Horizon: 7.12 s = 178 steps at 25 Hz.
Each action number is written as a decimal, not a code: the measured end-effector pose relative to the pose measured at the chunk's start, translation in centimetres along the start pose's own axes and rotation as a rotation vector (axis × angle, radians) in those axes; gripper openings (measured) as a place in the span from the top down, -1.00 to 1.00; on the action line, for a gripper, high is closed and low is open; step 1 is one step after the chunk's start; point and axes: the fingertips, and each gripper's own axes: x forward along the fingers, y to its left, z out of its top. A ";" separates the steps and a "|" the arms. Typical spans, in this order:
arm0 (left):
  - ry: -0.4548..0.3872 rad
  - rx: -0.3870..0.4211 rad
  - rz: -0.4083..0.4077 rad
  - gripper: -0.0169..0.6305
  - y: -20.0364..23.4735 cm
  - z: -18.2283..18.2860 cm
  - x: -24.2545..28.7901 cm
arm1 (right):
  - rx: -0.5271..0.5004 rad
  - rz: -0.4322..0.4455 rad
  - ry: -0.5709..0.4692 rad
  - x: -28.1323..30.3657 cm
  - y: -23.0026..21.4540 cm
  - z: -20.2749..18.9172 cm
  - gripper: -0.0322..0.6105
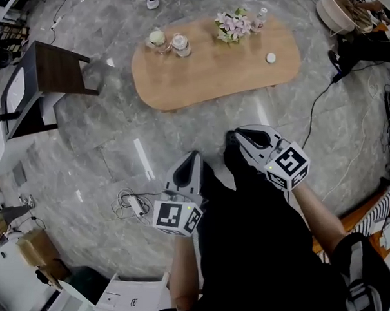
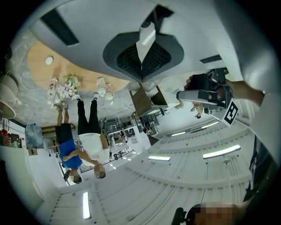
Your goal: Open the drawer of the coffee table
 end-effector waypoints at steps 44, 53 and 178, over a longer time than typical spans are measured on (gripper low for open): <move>0.215 0.050 0.113 0.91 36.5 -41.5 20.4 | -0.023 -0.356 0.221 25.2 -23.5 -43.4 0.73; 0.210 0.050 0.216 0.48 42.0 -42.0 21.8 | -0.049 -0.401 0.249 28.1 -28.8 -44.6 0.19; 0.420 0.013 0.287 -0.18 31.3 -38.9 10.4 | 0.189 -0.394 0.430 18.4 -14.0 -39.7 0.07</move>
